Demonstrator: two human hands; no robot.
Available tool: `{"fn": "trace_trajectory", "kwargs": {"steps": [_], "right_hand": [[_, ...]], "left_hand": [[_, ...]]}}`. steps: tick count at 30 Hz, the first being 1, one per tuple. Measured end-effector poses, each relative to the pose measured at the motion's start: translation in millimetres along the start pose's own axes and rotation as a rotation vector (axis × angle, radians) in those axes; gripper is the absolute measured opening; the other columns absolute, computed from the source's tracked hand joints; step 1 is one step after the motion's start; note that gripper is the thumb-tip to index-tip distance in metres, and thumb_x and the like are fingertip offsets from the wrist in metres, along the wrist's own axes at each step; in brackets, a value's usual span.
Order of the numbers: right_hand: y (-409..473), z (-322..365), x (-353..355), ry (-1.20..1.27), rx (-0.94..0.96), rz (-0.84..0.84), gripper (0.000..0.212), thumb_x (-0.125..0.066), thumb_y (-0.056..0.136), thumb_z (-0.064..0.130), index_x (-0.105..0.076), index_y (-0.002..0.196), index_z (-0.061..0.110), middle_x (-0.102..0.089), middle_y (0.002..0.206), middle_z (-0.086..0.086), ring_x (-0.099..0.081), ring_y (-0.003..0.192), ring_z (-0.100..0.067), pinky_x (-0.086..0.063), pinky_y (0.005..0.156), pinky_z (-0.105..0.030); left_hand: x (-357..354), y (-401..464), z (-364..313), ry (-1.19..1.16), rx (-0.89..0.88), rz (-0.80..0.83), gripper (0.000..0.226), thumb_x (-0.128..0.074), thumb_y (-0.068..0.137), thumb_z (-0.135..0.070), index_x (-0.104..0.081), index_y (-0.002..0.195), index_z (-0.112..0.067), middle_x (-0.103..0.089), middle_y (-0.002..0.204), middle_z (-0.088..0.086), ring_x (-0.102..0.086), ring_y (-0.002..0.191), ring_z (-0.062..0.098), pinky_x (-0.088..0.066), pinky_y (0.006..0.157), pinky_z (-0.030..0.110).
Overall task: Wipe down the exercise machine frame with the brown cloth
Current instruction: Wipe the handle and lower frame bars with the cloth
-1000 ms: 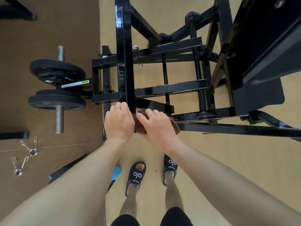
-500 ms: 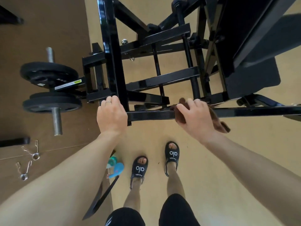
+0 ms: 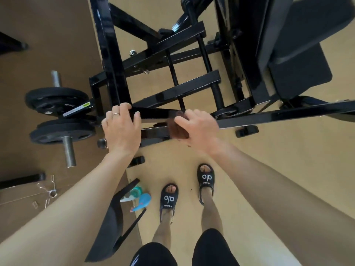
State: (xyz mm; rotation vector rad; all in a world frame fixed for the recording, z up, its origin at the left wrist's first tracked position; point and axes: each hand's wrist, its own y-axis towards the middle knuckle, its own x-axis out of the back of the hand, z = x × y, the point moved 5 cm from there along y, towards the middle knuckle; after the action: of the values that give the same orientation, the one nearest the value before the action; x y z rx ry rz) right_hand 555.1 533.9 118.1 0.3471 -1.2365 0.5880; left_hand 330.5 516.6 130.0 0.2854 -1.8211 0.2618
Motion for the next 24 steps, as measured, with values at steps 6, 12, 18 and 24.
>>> {"fn": "trace_trajectory", "kwargs": {"steps": [6,12,18,24], "right_hand": [[-78.3,-148.6,42.2,-0.111,-0.273,0.175,0.062,-0.087,0.08,0.043,-0.059,0.13,0.018,-0.063,0.117,-0.012,-0.058,0.103,-0.031,-0.05,0.089,-0.042],[-57.3,-98.6,27.3,-0.133,-0.244,0.13,0.049,-0.072,0.09,0.047,-0.058,0.13,0.022,-0.059,0.131,-0.012,-0.054,0.121,-0.036,-0.038,0.109,-0.052],[-26.1,-50.2,13.1,-0.013,-0.062,-0.003,0.038,-0.072,0.089,0.041,-0.061,0.118,0.019,-0.064,0.111,-0.006,-0.06,0.099,-0.028,-0.046,0.091,-0.042],[-79.6,-166.8,38.6,-0.052,-0.109,0.135,0.05,-0.077,0.087,0.047,-0.057,0.126,0.023,-0.064,0.12,-0.006,-0.062,0.107,-0.024,-0.05,0.095,-0.039]], "left_hand": [[-38.3,3.9,-145.2,-0.042,-0.358,0.185,0.027,-0.04,0.108,-0.033,-0.058,0.118,-0.016,-0.065,0.11,0.003,-0.059,0.102,0.025,-0.047,0.095,0.041],[-70.3,6.5,-159.3,-0.008,-0.338,0.238,0.036,-0.031,0.109,-0.037,-0.061,0.102,-0.017,-0.065,0.091,-0.001,-0.062,0.084,0.022,-0.053,0.084,0.044],[-66.4,6.2,-155.8,-0.02,-0.259,0.158,0.033,-0.032,0.109,-0.03,-0.054,0.087,-0.019,-0.056,0.076,-0.003,-0.055,0.068,0.019,-0.052,0.072,0.042],[-66.0,5.1,-155.5,-0.01,-0.254,0.193,0.037,-0.031,0.107,-0.031,-0.055,0.085,-0.016,-0.058,0.074,0.0,-0.056,0.065,0.021,-0.053,0.066,0.045]]}}
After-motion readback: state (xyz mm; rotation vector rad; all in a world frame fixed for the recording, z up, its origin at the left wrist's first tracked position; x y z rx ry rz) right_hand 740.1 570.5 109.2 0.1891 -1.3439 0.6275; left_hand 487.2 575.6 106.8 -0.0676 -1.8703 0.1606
